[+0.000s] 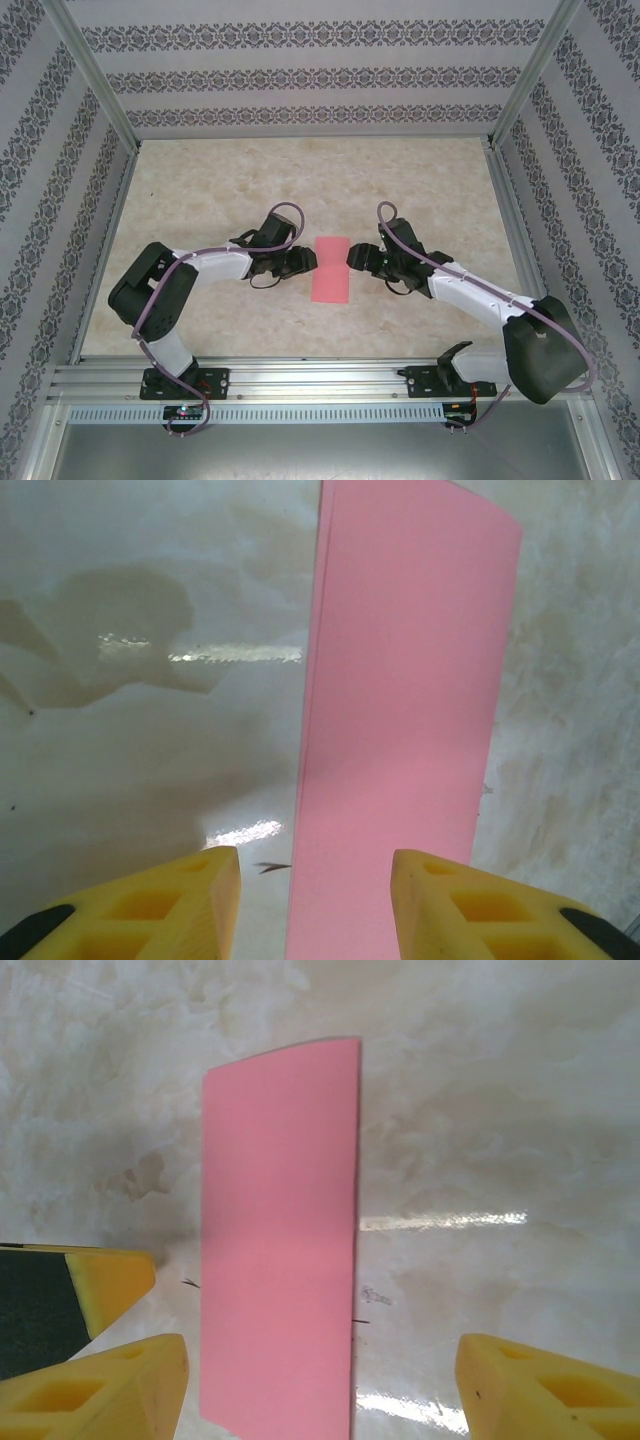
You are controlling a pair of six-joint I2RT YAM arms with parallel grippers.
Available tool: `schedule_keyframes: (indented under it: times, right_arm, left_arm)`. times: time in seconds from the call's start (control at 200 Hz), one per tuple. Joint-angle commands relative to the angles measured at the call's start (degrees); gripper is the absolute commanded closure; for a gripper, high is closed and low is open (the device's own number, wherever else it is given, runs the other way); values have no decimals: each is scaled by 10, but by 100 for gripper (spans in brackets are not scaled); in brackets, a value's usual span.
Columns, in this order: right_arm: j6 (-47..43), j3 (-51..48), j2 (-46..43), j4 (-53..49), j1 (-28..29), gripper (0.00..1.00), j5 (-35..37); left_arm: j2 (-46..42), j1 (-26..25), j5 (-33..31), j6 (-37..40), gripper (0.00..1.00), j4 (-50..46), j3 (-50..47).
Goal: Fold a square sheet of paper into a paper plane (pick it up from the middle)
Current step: Fold the triangle a second time at the center of the table.
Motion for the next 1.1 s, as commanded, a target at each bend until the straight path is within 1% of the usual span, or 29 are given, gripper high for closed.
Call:
schedule_keyframes:
  times: [0.0,0.225,0.435,0.51,0.829,0.979,1.094]
  right_arm:
    - [5,11,29,-1,-24,30,-53]
    - [14,8,32,24,-25,30,-75]
    - [20,4,34,31,-26,33,-83]
    - [21,2,44,41,-27,34,-97]
    - [41,9,91,90,-26,49,-145]
    - [45,26,123,108,-18,52,-165]
    - [46,43,150,108,-10,53,-165]
  left_arm:
    - [17,8,25,-18,55,38,1]
    - [25,9,30,-20,52,39,4]
    - [25,10,36,-21,50,41,2]
    - [28,10,39,-22,50,45,2]
    - [54,11,58,-27,49,53,18]
    - [58,11,58,-21,49,42,26]
    - [58,10,60,-19,49,41,28]
